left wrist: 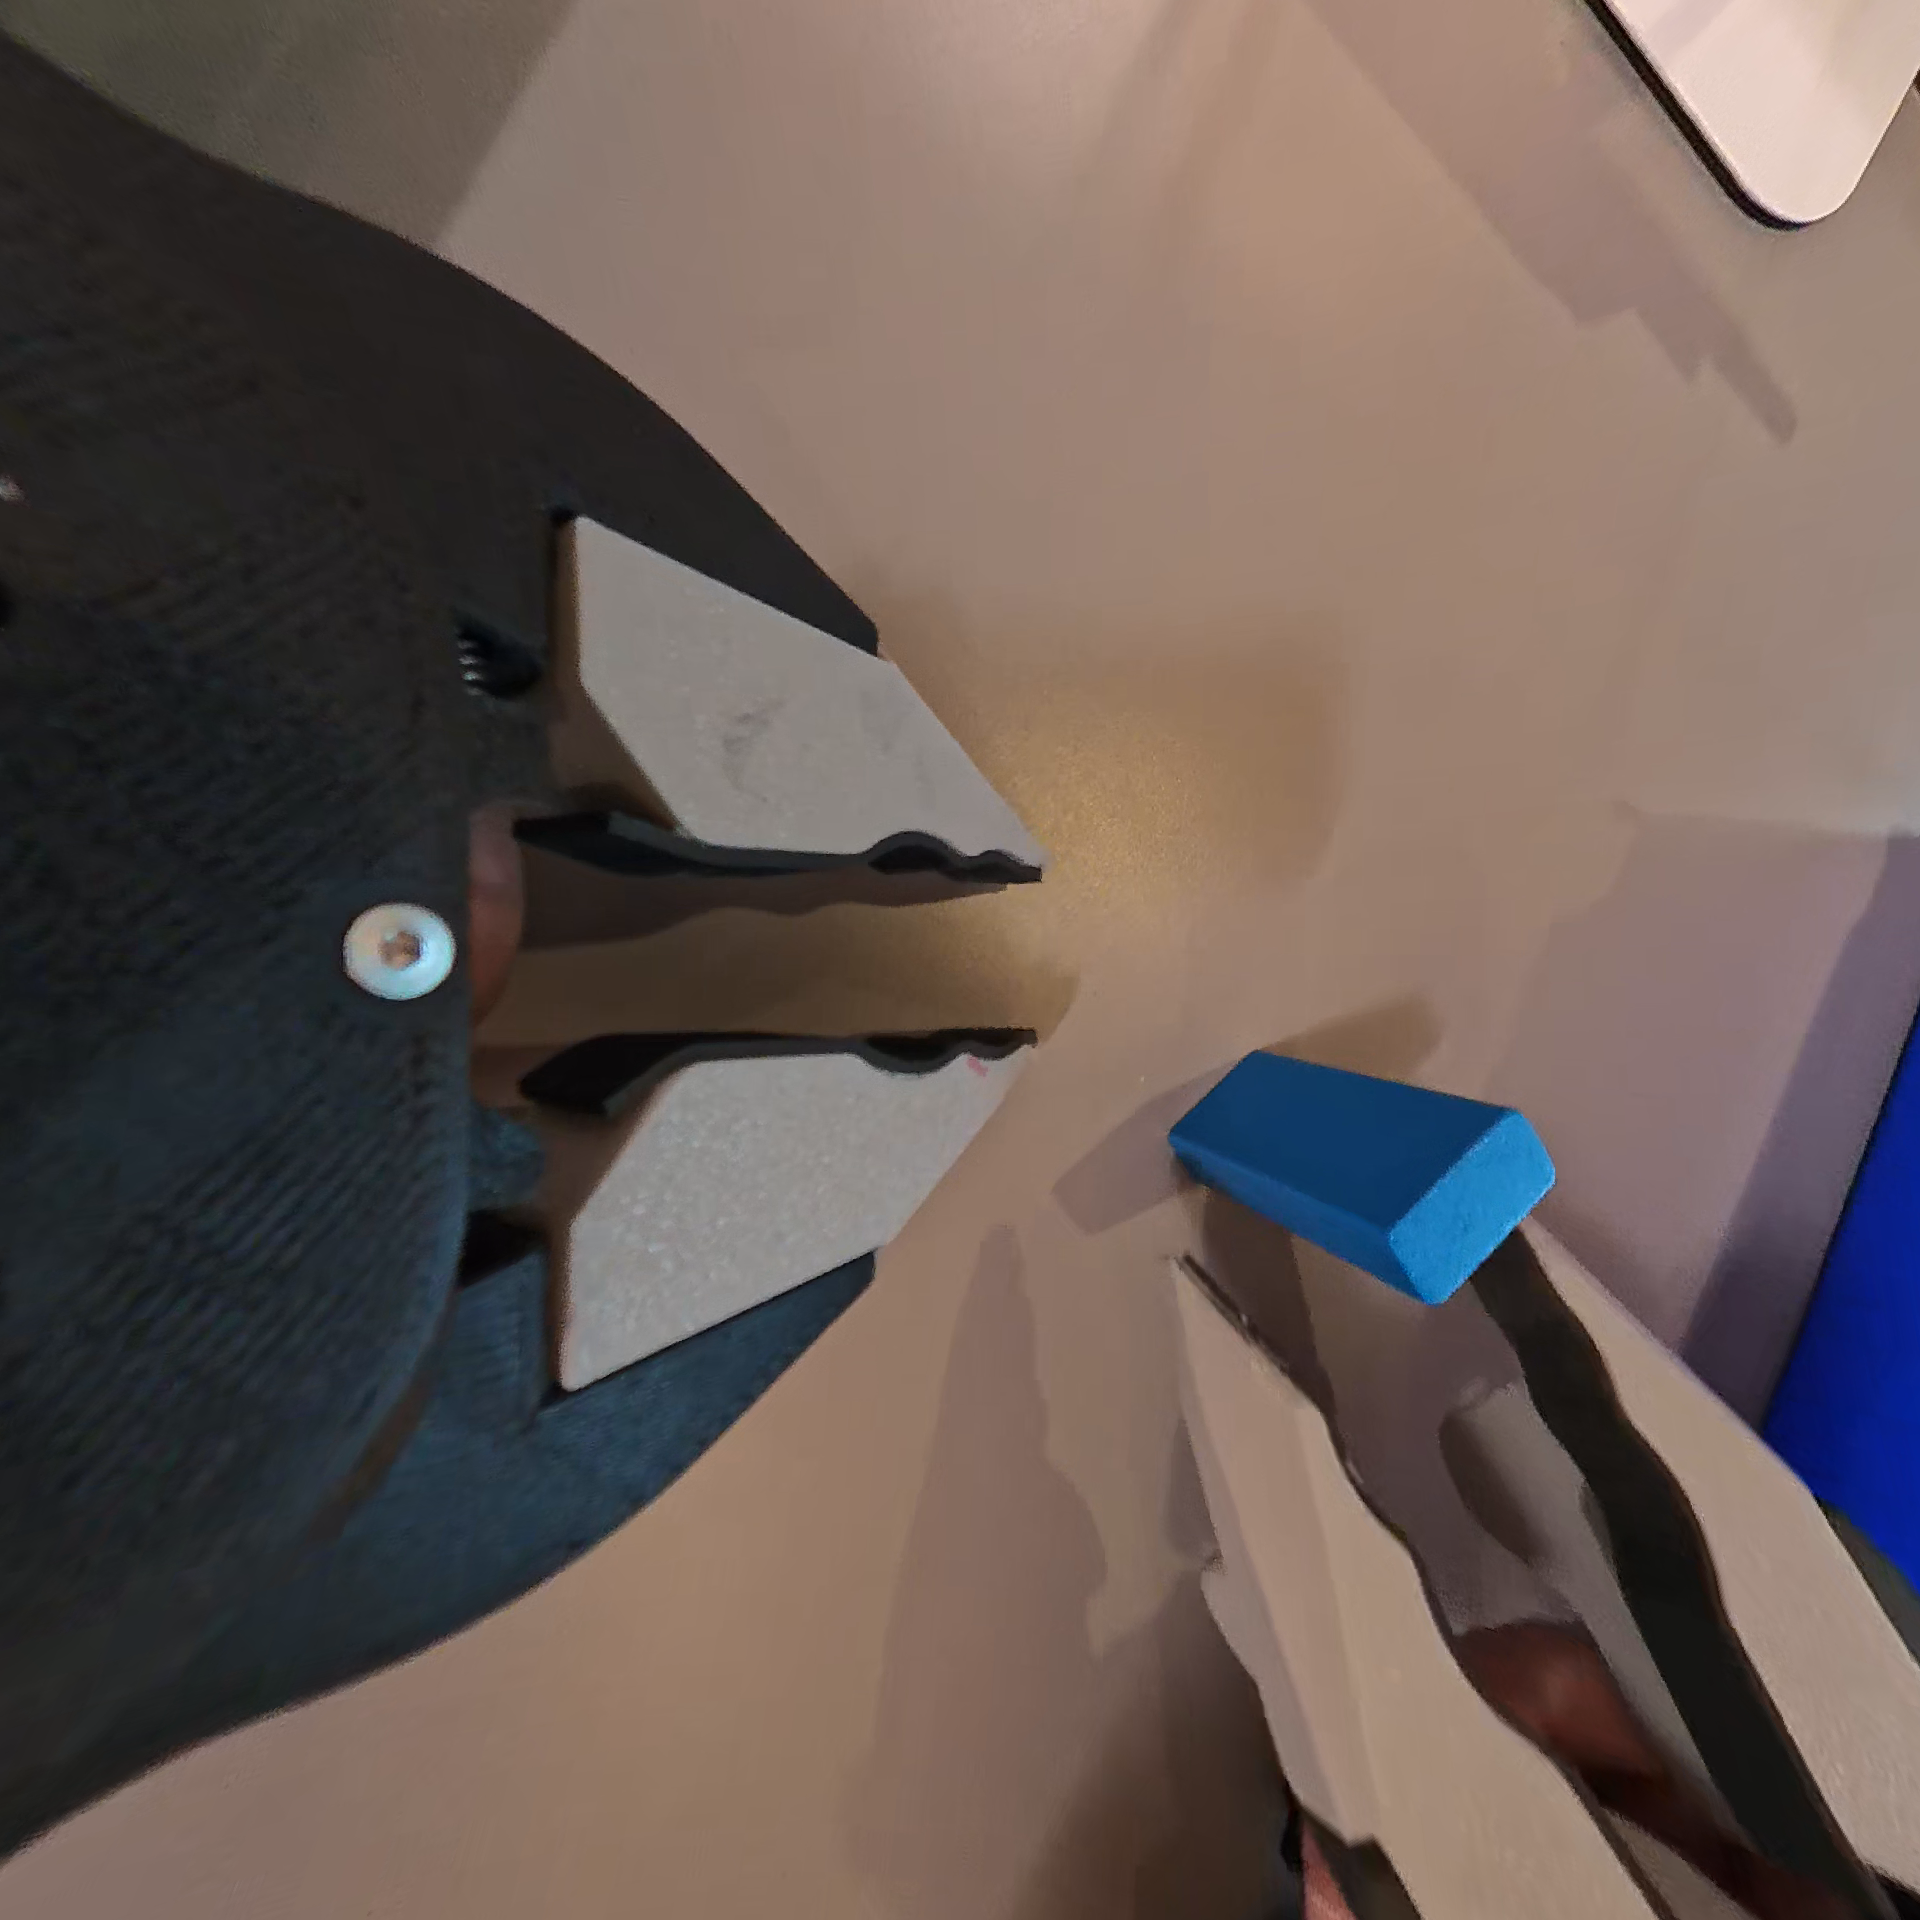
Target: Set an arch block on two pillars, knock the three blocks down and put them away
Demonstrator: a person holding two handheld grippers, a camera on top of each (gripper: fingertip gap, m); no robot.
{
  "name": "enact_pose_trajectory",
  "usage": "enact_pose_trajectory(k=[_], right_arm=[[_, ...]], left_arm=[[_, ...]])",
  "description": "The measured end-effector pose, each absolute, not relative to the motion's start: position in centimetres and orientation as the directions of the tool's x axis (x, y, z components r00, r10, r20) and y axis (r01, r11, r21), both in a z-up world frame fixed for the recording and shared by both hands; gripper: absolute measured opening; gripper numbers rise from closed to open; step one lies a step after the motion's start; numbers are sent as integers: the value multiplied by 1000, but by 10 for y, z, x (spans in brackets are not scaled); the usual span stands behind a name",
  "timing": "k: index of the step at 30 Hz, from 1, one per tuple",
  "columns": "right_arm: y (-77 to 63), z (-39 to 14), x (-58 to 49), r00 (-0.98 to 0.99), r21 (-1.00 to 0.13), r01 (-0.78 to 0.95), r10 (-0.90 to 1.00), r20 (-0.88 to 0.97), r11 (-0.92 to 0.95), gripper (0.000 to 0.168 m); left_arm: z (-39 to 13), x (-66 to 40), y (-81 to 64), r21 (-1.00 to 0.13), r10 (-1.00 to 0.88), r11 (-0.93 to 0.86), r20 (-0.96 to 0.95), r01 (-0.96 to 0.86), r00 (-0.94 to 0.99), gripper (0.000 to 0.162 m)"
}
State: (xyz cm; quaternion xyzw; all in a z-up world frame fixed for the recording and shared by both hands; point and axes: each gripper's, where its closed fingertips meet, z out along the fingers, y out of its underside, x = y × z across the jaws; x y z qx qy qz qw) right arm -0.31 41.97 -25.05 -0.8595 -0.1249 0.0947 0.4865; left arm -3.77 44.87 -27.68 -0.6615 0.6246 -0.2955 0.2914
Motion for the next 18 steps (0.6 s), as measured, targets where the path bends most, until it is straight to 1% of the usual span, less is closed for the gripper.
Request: enact_pose_trajectory(k=[8, 11, 18], right_arm=[[432, -255, -1, 940, -846, 174, 340, -10, -504, 45], [432, -252, 0, 931, -856, 181, 365, -9, -484, 33], [435, -251, 1, 908, -858, 198, 418, -21, -474, 32]], left_arm=[[-277, -38, 447, -753, -999, -43, 27, -656, 35, 26], [-277, -38, 445, -752, -999, -33, 20, -658, 26, 26], [-278, -38, 445, -752, -999, -34, 24, -659, 24, 26]])
